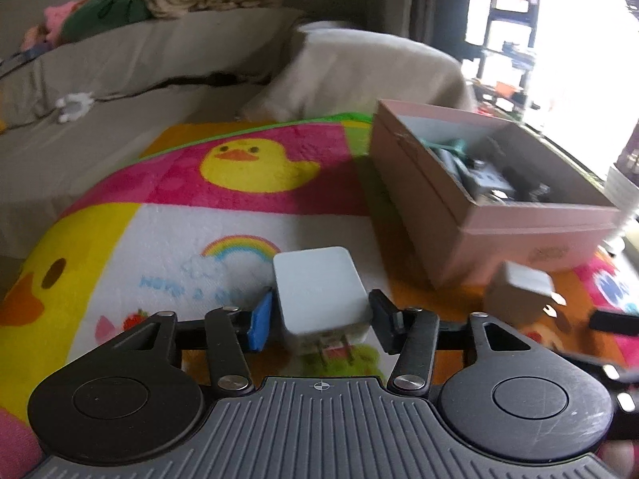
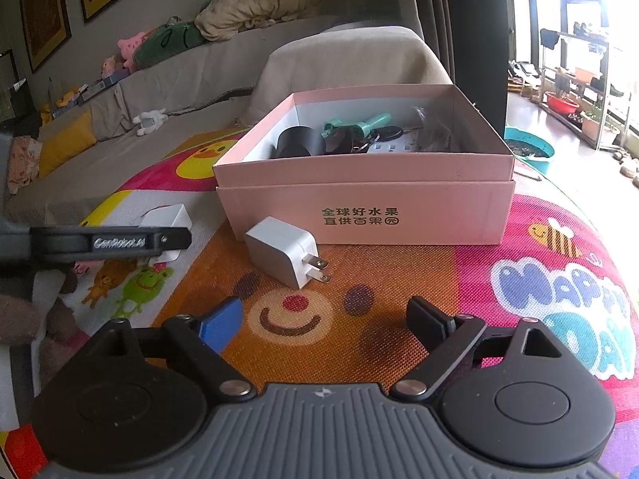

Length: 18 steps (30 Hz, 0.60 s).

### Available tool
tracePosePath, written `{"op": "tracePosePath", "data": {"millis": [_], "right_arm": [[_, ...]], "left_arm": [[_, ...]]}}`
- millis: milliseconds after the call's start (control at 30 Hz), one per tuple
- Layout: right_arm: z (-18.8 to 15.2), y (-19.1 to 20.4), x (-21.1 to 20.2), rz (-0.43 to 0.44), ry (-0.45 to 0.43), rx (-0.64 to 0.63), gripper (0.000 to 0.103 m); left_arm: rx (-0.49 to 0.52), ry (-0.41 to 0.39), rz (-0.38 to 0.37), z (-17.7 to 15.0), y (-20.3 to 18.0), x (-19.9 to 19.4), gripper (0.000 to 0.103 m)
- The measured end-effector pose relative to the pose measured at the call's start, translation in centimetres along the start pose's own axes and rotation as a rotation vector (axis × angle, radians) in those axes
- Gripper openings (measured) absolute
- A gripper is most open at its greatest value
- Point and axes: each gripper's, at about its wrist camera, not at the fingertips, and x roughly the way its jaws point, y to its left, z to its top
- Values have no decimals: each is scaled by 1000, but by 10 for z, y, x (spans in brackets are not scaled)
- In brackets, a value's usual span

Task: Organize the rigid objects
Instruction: 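Grasp the large white plug adapter on the mat with the left gripper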

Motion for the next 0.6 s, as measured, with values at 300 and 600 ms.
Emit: {"op": "tracePosePath", "data": {"millis": [300, 600], "right_arm": [[0, 2, 1, -11, 4, -7, 90], [13, 19, 22, -151, 38, -115, 91]], "left_arm": [[136, 5, -169, -36, -19, -40, 51], [137, -36, -188, -52, -17, -49, 51]]}}
